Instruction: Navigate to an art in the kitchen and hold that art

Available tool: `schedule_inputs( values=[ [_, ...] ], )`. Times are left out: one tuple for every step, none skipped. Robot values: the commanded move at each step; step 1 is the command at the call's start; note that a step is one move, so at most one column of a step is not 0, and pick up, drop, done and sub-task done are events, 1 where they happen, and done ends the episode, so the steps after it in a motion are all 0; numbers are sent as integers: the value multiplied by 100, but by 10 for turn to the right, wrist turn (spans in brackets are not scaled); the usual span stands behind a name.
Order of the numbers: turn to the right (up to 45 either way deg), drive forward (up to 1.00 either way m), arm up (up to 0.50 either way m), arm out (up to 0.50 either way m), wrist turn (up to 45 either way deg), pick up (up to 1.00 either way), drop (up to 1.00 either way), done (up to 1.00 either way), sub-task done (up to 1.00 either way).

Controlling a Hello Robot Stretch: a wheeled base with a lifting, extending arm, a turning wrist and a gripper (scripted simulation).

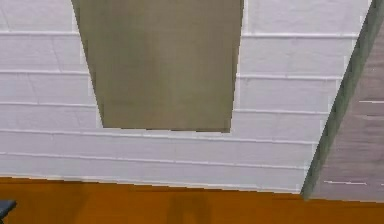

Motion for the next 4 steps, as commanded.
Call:
schedule_inputs(
  values=[
    [450, 0, 0, 0, 0, 0, 0, 0, 0],
    [450, 0, 0, 0, 0, 0, 0, 0, 0],
    [30, 0, 0, 0, 0, 0, 0, 0, 0],
    [0, 15, 0, 0, 0, 0, 0, 0, 0]
  ],
)
